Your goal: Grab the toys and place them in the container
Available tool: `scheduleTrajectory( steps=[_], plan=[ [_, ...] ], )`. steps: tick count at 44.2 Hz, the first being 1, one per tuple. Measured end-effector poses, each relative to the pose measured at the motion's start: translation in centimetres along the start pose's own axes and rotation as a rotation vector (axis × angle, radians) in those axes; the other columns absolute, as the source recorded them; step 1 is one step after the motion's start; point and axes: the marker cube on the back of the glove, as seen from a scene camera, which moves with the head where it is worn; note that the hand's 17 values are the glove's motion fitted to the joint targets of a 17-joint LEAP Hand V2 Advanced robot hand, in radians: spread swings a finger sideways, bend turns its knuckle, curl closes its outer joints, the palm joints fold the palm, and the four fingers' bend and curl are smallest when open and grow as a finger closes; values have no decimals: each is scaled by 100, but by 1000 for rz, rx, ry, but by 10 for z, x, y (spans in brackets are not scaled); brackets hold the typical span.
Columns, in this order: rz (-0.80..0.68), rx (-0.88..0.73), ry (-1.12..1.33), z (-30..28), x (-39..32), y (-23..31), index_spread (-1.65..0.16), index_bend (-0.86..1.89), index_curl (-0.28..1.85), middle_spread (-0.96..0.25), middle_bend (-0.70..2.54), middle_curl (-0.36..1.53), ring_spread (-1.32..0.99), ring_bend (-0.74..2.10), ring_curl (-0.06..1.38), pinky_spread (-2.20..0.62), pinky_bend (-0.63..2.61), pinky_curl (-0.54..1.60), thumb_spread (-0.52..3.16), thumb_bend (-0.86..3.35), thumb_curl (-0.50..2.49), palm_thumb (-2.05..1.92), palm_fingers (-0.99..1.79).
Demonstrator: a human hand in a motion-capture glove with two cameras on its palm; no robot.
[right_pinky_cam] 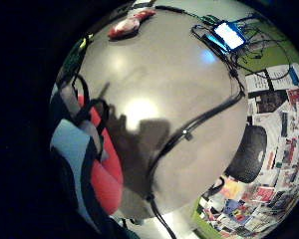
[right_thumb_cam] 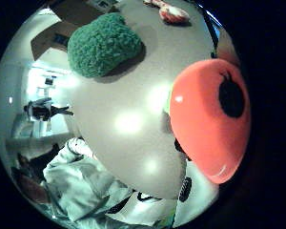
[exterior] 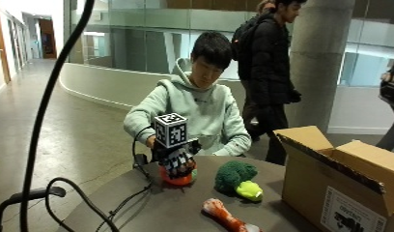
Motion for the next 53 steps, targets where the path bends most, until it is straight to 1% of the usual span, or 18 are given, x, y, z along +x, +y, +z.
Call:
scheduleTrajectory(
  steps=[4,9,16,23,30,36,41,42,43,45,46,47,48,49,50,51,53],
  plan=[
    [-31,-41,-78,-13,-9,-2,-33,34,19,-22,69,39,-33,108,46,-34,100,38,83,28,56,74,114],
    [-102,-64,-121,-48,-33,1,-35,47,24,-25,78,45,-36,111,49,-36,99,40,70,28,62,76,115],
    [-190,-28,-115,-128,-78,-4,-36,60,31,-26,88,53,-37,117,53,-37,102,42,54,28,69,76,112],
    [-248,99,-118,-216,-142,-18,-37,69,37,-27,93,59,-38,120,56,-37,105,45,42,28,74,75,108],
    [-267,253,-89,-285,-194,-67,-37,74,43,-28,96,65,-38,123,59,-37,108,47,32,28,79,74,104],
    [-260,428,-106,-323,-233,-118,-36,76,48,-28,98,69,-38,125,61,-37,111,49,25,28,83,73,101],
    [-232,641,-182,-340,-269,-158,-37,75,53,-28,97,72,-38,127,62,-37,113,50,23,27,86,71,94],
    [-223,688,-199,-341,-276,-165,-37,75,54,-29,97,73,-38,126,62,-37,113,50,23,26,86,70,91],
    [-213,730,-213,-340,-282,-172,-37,73,54,-29,94,73,-38,126,63,-37,114,51,23,26,87,69,81],
    [-191,768,-231,-336,-293,-185,-37,71,56,-29,93,74,-38,126,64,-36,118,52,25,25,87,69,73],
    [-180,757,-235,-332,-298,-192,-37,61,55,-29,85,73,-38,123,63,-35,121,53,29,25,87,69,51],
    [-167,723,-237,-327,-302,-200,-35,59,57,-29,81,73,-37,122,65,-34,125,55,32,24,87,68,36],
    [-155,671,-237,-320,-306,-209,-33,51,55,-25,67,68,-34,111,62,-28,120,54,50,21,85,59,-8],
    [-144,612,-238,-313,-310,-217,-31,49,57,-22,62,68,-30,103,63,-25,122,57,57,17,82,53,-31],
    [-135,555,-240,-307,-312,-224,-30,42,54,-18,53,63,-26,89,59,-21,118,55,63,12,79,46,-56],
    [-131,508,-245,-302,-314,-231,-28,34,50,-14,46,60,-22,75,55,-18,115,53,67,3,74,34,-71],
    [-134,450,-255,-295,-314,-240,-27,24,44,-9,34,54,-18,59,48,-13,109,48,75,-3,69,26,-68]
  ],
)
